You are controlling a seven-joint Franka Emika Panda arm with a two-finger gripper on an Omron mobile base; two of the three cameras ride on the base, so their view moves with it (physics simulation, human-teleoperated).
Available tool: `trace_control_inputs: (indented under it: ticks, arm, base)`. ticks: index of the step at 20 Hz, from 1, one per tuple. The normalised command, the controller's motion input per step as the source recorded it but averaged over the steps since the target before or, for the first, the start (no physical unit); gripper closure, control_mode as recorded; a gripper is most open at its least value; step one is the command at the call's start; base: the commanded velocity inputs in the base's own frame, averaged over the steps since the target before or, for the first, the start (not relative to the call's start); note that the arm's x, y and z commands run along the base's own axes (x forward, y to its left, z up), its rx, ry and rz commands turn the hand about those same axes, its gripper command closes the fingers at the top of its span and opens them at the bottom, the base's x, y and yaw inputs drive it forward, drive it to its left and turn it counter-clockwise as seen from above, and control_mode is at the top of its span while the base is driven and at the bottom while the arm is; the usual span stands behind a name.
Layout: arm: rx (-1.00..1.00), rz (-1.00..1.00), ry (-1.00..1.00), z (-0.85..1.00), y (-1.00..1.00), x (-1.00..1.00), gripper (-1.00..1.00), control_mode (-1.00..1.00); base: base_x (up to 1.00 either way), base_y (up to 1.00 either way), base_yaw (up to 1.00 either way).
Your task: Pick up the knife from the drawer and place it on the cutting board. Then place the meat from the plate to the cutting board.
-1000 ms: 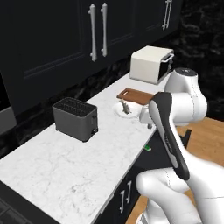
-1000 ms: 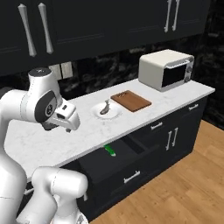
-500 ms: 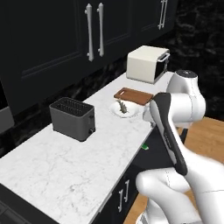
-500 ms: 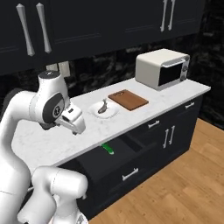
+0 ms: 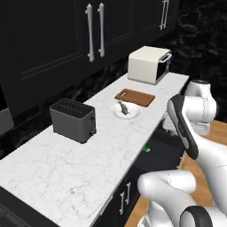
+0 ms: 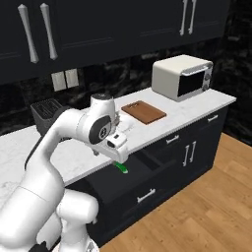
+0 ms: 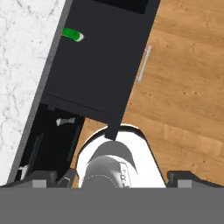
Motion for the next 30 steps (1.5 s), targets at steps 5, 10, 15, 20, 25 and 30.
trace_control_inputs:
  ticks: [5, 10, 15, 20, 25, 30]
  arm:
    - [0.12, -0.05, 0.01, -0.66, -0.55, 0.45, -1.00, -1.00]
    - [0.00, -0.01, 0.10, -0.58, -0.31, 0.56, -1.00, -1.00]
    - [0.00, 0.00, 0.21, -0.44, -0.32, 0.48, -1.00, -1.00]
    - [0.00, 0.00, 0.11, -0.39, -0.18, 0.54, -1.00, -1.00]
    - [0.00, 0.00, 0.03, -0.43, -0.20, 0.52, -1.00, -1.00]
    - [0.00, 0.00, 0.00, -0.36, -0.22, 0.31, -1.00, -1.00]
  base:
    - [0.00, 0.00, 0.00]
    - [0.00, 0.00, 0.00]
    - [0.00, 0.00, 0.00]
    - [0.00, 0.00, 0.00]
    - [0.00, 0.00, 0.00]
    - [0.00, 0.00, 0.00]
